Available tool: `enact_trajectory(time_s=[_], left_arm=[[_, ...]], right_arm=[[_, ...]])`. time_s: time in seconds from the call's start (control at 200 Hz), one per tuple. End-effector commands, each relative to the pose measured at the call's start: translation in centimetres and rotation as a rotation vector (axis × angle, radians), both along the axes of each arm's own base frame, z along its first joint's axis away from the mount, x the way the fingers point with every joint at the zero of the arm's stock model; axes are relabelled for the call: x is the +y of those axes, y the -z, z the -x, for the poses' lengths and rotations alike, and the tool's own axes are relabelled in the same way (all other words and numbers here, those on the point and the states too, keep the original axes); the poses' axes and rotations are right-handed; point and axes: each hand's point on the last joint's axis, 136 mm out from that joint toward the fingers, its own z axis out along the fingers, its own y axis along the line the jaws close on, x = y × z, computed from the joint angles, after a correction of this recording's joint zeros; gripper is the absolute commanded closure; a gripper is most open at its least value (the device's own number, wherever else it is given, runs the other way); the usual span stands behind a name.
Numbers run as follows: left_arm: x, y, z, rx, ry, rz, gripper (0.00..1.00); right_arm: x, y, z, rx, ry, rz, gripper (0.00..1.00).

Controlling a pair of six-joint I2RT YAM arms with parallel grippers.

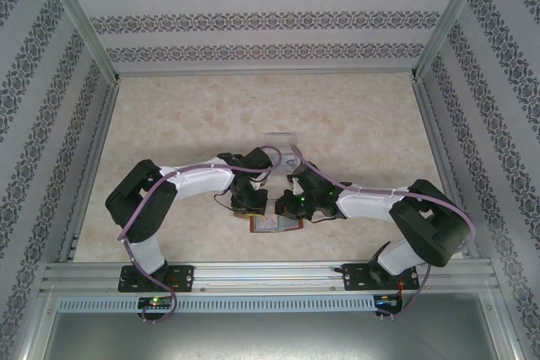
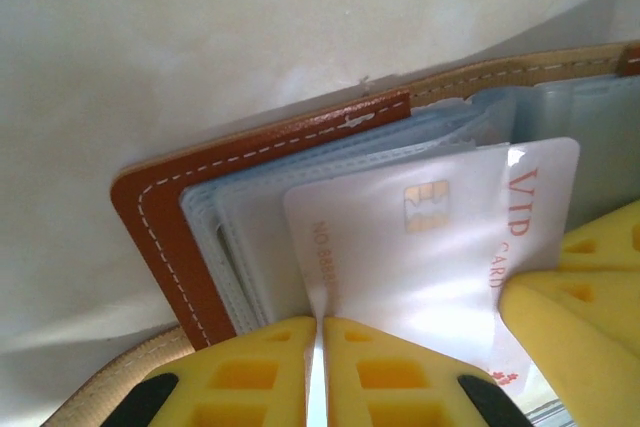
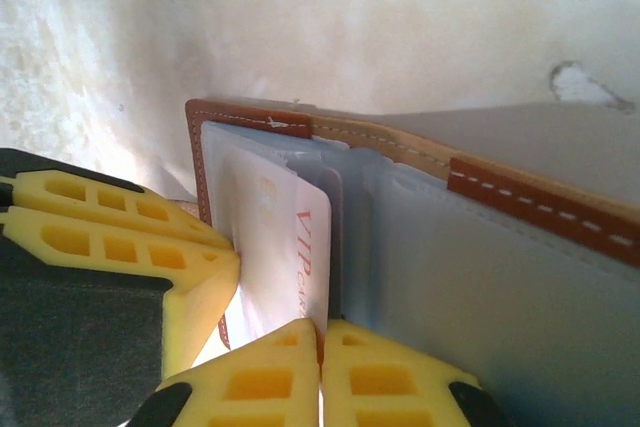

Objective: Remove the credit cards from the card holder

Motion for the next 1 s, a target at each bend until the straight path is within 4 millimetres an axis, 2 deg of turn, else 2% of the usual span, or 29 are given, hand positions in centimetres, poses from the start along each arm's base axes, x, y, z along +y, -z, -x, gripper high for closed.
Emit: enact_trajectory(time_s=[0.0,0.21,0.49,0.824,0.994], left_arm=[[2.7,1.4,1.1,0.01,0.022,-0.143,0.86],[2.8,1.1,1.0,0.004,0.022,-0.145,0.85],[2.7,0.9,1.0,0.002,0.027,-0.142,0.85],[2.5,0.7,0.9,-0.002,0.029,-0.132,0.85],[2.3,0.4,0.8,-0.008,0.03,-0.122,0.85]], right_arm=[[-0.7,0.3,0.0,-0.015,0.002,0.026,0.94],[-3.6,0.9,0.0,-0.03,0.02,0.148,0.95],[-6.3,0.1,-0.1,-0.064,0.007,0.285,0.95],[-7.0,-1.1,-0.4,-0.087,-0.018,0.362,0.95],[-5.5,-1.5,-0.1,-0.084,-0.059,0.346,0.95]])
